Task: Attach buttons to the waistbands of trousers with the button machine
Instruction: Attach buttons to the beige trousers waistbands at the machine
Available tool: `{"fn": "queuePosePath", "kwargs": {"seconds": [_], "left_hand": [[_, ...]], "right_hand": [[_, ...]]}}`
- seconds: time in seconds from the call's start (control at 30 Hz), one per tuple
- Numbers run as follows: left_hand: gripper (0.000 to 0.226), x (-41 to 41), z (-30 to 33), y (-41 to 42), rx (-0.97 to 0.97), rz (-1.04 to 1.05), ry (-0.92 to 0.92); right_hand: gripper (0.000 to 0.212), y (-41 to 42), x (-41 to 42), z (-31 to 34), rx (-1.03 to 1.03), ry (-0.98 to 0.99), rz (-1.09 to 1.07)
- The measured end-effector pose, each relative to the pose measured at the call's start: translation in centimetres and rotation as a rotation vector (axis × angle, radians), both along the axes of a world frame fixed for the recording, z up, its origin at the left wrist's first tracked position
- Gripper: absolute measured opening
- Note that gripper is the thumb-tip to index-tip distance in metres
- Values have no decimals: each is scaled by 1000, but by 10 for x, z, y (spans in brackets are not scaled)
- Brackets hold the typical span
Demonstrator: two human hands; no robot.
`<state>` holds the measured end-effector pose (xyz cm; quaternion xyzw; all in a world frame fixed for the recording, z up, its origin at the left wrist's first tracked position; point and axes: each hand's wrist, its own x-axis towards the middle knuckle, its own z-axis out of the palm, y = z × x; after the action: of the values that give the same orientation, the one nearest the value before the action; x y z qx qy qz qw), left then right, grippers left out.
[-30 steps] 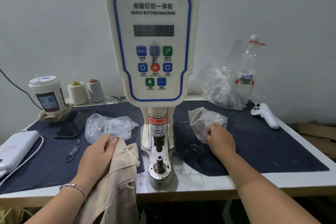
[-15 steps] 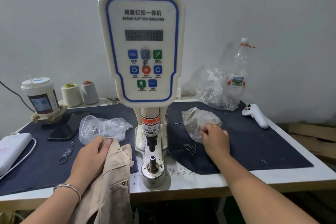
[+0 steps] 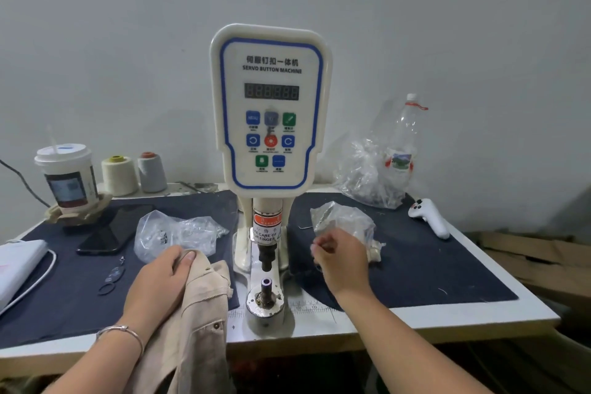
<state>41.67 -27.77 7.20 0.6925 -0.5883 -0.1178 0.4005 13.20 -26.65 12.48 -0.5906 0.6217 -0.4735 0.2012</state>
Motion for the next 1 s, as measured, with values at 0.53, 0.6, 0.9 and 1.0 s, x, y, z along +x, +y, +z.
{"fn": "queuePosePath", "kwargs": {"seconds": [0.53, 0.6, 0.9, 1.0], "left_hand": [[36, 0, 5, 5, 24, -17, 10], [36, 0, 5, 4, 28, -16, 9], [39, 0, 3, 2, 33, 2, 6], [39, 0, 3, 2, 32, 1, 6]], "right_hand": [[16, 34, 42, 15, 259, -613, 171], [14, 35, 44, 14, 289, -607, 193], [13, 36, 43, 12, 525, -782, 284], [13, 37, 43, 14, 554, -858, 276]]}}
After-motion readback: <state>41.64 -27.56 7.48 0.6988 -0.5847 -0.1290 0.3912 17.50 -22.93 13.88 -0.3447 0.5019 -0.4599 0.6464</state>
